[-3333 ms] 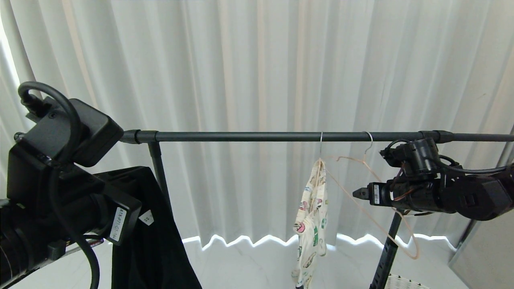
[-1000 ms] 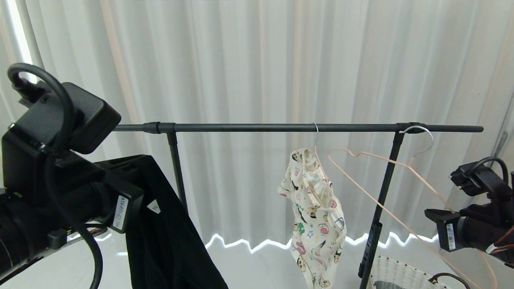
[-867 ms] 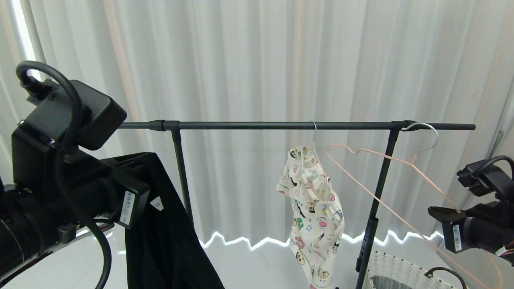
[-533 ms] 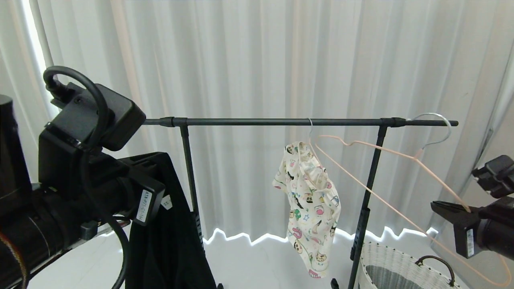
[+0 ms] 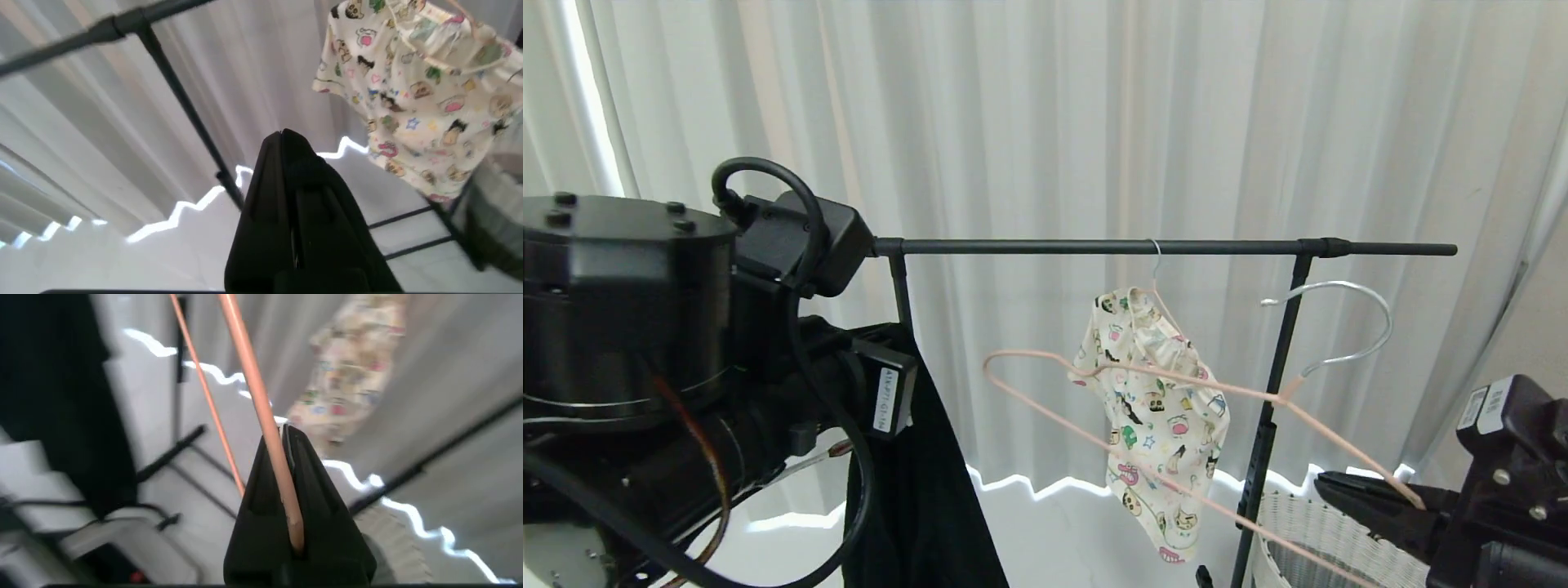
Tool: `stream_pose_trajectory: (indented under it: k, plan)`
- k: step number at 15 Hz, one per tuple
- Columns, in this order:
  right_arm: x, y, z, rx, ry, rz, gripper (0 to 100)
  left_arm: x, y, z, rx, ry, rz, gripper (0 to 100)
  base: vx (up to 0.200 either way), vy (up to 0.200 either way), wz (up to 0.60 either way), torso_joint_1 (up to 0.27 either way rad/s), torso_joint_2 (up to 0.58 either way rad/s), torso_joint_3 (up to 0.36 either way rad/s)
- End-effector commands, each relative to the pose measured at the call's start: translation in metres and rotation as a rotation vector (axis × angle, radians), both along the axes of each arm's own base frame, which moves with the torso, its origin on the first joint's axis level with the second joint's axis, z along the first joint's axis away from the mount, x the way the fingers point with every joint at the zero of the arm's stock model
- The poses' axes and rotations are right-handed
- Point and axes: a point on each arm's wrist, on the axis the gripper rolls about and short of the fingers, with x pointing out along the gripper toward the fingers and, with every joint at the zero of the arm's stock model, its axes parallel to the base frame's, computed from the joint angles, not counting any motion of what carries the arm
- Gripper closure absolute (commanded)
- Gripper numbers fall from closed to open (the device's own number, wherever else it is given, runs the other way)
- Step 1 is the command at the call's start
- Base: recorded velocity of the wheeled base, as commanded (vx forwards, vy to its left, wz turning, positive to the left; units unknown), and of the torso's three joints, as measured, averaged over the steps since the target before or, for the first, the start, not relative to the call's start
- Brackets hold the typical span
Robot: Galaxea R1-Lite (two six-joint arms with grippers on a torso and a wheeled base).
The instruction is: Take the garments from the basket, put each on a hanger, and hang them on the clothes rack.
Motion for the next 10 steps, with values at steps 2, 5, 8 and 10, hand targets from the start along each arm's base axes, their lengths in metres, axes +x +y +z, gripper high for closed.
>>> stream_pose_trajectory:
  k: [2, 5, 8, 10]
  plan:
    - [-0.007, 0.021, -0.014, -0.014, 0.116, 0.075, 100, 0.021, -0.010, -0.008, -0.057, 0.118, 0.090, 100, 0.000, 0.000, 0.00, 0.000, 0.00, 0.000]
    - [-0.006, 0.025, -0.015, -0.008, 0.139, 0.070, 100, 0.023, -0.008, -0.005, -0.128, 0.185, 0.158, 100, 0.000, 0.000, 0.00, 0.000, 0.00, 0.000]
    - [-0.006, 0.025, -0.015, -0.002, 0.145, 0.067, 100, 0.025, -0.006, -0.006, -0.130, 0.186, 0.173, 100, 0.000, 0.000, 0.00, 0.000, 0.00, 0.000]
    - [-0.007, 0.025, -0.015, -0.001, 0.147, 0.069, 100, 0.030, -0.004, -0.009, -0.121, 0.190, 0.201, 100, 0.000, 0.000, 0.00, 0.000, 0.00, 0.000]
